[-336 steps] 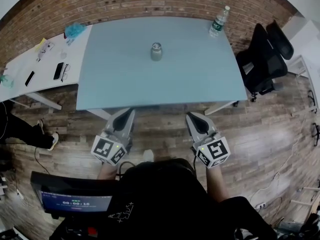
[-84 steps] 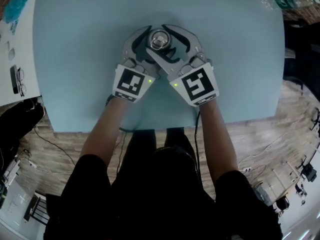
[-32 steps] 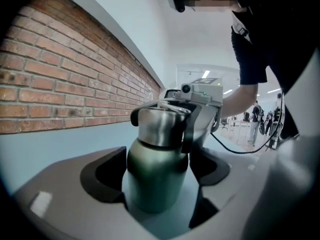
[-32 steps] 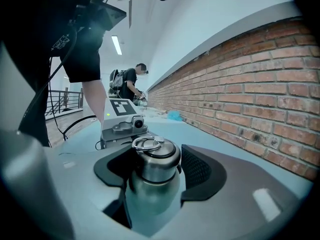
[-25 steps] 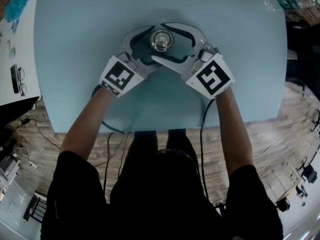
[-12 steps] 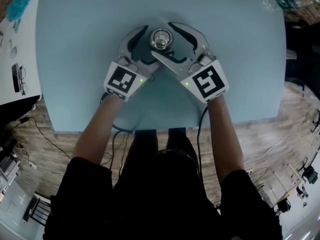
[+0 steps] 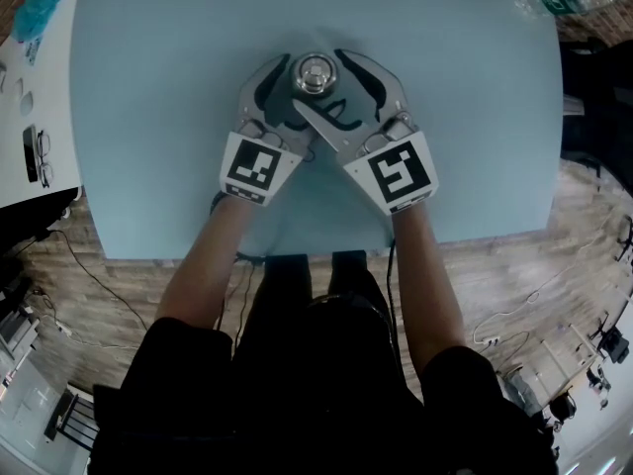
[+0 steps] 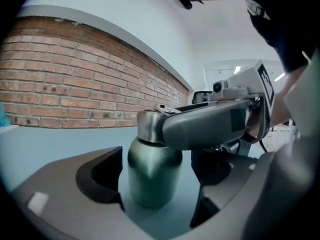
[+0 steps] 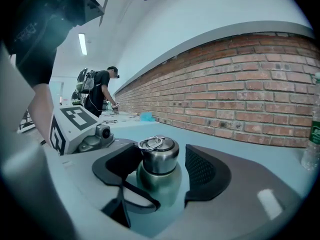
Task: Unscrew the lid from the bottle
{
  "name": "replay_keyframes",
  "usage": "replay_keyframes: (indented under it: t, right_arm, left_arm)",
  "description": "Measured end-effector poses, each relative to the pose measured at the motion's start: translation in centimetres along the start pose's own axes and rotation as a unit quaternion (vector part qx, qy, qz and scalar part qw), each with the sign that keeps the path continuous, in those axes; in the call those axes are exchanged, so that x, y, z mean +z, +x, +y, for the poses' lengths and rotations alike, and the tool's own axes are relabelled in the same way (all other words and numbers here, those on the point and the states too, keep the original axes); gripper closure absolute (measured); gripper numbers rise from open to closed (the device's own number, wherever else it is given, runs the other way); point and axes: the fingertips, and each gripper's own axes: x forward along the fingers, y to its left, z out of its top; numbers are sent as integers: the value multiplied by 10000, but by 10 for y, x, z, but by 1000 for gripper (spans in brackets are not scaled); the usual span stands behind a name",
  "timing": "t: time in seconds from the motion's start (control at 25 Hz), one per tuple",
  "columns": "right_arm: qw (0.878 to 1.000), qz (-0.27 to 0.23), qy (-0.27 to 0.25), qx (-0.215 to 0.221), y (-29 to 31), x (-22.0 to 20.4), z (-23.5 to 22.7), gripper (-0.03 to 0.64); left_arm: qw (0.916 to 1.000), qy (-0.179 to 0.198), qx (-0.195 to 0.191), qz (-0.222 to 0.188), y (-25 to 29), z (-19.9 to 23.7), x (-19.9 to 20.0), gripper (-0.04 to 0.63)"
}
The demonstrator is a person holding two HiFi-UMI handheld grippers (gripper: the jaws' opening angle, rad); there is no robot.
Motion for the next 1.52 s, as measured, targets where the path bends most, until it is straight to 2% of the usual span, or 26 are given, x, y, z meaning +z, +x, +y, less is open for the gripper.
replay_keyframes:
  t: [0.2,0.48,0.96,1.52]
  right_arm:
    - [9995,191,-111,-231,4,-4,0,304]
    - [9988,222,29,-445,9,-3,-3,313]
    - [9977,338,-190,-552,15,-3,-4,347]
    - [9988,263,-228,-343,15,-2,-2,350]
  left_arm:
    - [9990,-8,432,-61,2,3,1,184]
    - [9976,9,684,-99,7,4,3,191]
    - [9976,69,685,-81,10,5,3,239]
    - [9988,87,480,-87,10,4,3,238]
